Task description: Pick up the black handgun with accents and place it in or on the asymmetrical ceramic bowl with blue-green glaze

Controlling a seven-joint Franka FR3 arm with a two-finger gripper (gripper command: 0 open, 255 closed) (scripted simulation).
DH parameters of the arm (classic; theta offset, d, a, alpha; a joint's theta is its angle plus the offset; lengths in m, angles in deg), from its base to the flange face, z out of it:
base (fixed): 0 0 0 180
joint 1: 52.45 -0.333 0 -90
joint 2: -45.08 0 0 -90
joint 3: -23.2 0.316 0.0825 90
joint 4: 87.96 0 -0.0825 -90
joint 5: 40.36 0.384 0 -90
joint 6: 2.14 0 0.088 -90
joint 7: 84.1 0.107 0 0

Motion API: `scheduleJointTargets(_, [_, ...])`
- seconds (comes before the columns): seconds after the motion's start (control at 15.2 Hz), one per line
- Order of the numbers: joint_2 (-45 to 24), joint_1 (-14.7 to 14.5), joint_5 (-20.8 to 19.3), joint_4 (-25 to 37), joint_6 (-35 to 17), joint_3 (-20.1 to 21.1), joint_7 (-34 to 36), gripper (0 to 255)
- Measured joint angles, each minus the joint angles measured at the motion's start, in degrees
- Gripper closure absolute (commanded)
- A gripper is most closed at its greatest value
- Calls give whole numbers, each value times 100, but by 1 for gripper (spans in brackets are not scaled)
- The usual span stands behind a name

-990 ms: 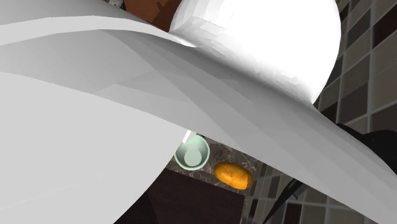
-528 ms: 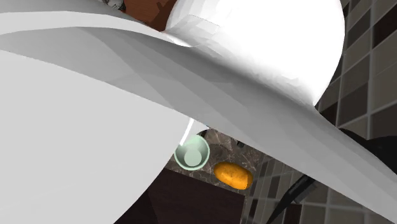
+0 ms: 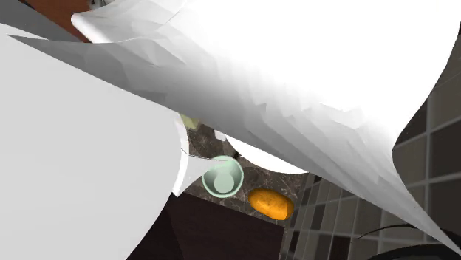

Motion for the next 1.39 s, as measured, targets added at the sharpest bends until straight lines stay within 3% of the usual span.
scheduleJointTargets(1.12, [1128, -225, -747, 16, 1092, -347, 593, 255])
scheduleJointTargets(1.39, [1130, -260, -820, 327, 1368, -343, 748, 255])
